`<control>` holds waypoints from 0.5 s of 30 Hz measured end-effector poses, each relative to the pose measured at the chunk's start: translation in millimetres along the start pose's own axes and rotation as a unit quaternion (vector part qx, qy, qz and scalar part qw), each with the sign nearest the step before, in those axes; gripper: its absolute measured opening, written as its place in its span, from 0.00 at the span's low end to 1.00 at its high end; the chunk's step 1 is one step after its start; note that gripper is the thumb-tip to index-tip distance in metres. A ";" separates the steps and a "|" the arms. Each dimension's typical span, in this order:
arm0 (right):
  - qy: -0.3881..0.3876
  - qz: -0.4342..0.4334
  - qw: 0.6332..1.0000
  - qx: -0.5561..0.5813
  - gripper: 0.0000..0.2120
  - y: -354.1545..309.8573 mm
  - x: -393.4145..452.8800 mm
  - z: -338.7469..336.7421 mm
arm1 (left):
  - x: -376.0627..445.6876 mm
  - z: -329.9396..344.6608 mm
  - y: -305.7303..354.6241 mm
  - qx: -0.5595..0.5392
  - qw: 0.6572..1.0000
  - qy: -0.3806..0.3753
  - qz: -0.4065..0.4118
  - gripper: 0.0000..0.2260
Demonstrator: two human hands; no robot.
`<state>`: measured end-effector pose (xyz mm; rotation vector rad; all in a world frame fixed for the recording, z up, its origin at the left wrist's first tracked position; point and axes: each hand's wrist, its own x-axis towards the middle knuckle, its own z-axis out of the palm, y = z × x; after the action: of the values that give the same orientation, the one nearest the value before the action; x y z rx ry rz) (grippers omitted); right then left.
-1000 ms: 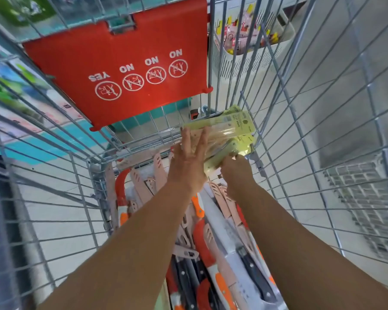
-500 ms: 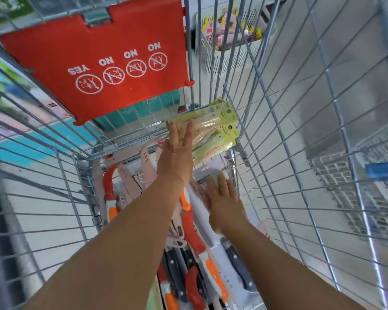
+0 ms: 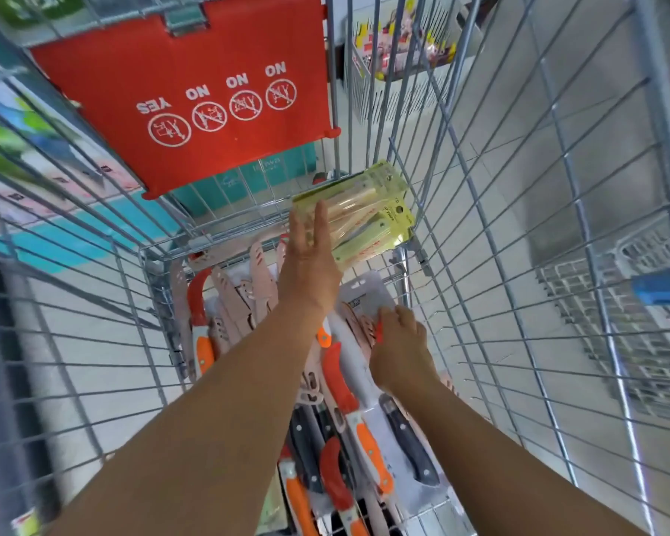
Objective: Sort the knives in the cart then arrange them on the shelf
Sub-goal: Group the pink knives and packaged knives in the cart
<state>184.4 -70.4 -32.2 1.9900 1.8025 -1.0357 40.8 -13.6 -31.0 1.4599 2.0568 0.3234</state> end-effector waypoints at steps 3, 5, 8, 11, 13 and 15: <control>0.005 -0.009 1.000 0.019 0.33 8.1 -13.1 6.9 | -22.2 4.2 -0.7 0.018 1.000 0.013 0.021 0.43; 0.008 -0.001 1.000 0.025 0.37 12.6 -23.6 9.5 | -44.7 10.8 -0.6 0.041 0.998 0.002 0.047 0.40; 0.029 0.035 0.999 0.020 0.40 21.0 -38.5 10.1 | -80.8 22.9 0.5 0.097 0.985 -0.084 0.111 0.36; 0.026 0.100 0.995 -0.007 0.40 37.5 -50.2 8.8 | -105.9 31.4 4.7 0.157 0.953 -0.206 0.155 0.38; -0.010 0.135 0.991 -0.003 0.39 53.2 -55.9 11.4 | -114.2 35.4 10.9 0.204 0.924 -0.253 0.203 0.37; -0.039 0.121 0.992 -0.007 0.39 65.6 -62.9 18.6 | -120.2 39.6 19.7 0.235 0.900 -0.273 0.245 0.33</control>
<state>242.0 -142.4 -21.7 2.0667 1.4802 -1.0053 106.3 -122.3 -13.7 2.0678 1.3397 -0.3931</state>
